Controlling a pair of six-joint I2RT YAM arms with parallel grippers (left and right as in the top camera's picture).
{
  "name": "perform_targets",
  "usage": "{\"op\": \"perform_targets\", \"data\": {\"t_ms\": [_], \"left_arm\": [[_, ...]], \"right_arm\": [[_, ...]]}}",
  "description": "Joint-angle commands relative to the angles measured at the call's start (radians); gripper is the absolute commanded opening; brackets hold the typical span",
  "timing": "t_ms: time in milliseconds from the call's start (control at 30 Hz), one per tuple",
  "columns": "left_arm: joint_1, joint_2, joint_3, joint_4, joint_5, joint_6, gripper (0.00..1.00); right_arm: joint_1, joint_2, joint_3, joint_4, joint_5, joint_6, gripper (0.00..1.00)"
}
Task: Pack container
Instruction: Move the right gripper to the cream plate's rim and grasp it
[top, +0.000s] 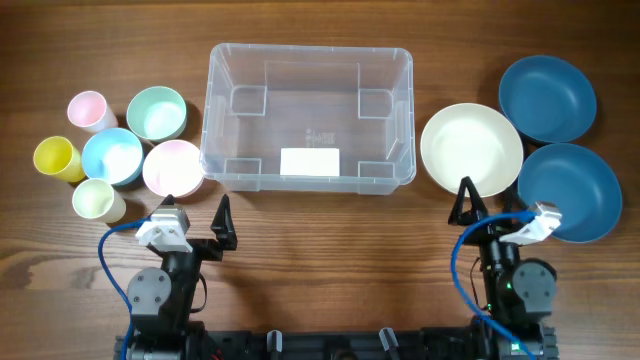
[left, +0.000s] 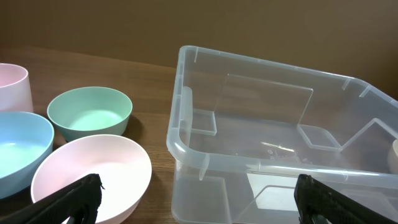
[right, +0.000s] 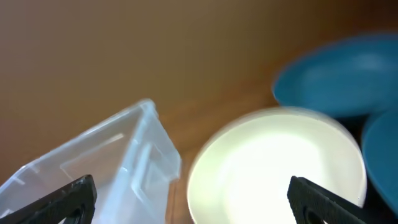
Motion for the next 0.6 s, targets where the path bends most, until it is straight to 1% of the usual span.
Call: {"op": "perform_targets", "data": {"t_ms": [0, 67, 133, 200, 300, 367, 433, 567], "left_arm": [[-0.004, -0.007, -0.01, 0.006, -0.007, 0.023, 1.0], [-0.004, -0.007, -0.01, 0.006, -0.007, 0.023, 1.0], [-0.005, -0.007, -0.01, 0.006, -0.007, 0.023, 1.0], [-0.005, -0.007, -0.01, 0.006, -0.007, 0.023, 1.0], [-0.005, -0.007, -0.01, 0.006, -0.006, 0.023, 1.0], [-0.005, -0.007, -0.01, 0.006, -0.006, 0.023, 1.0], [-0.004, -0.007, -0.01, 0.006, -0.006, 0.023, 1.0], [-0.005, -0.007, -0.01, 0.006, -0.006, 0.023, 1.0]], "right_arm": [[0.005, 0.113, 0.028, -0.017, 0.065, 0.233, 1.0], [0.005, 0.161, 0.028, -0.004, 0.097, 0.274, 1.0], [0.005, 0.216, 0.028, 0.024, 0.119, 0.274, 1.0], [0.005, 0.226, 0.028, 0.037, 0.102, 0.265, 1.0], [0.005, 0.226, 0.05, 0.031, 0.054, 0.141, 1.0], [0.005, 0.235, 0.116, -0.072, 0.075, 0.135, 0.99], [0.005, 0.282, 0.224, -0.193, 0.151, 0.133, 0.99], [0.005, 0.486, 0.517, -0.368, 0.186, 0.081, 0.99]]}}
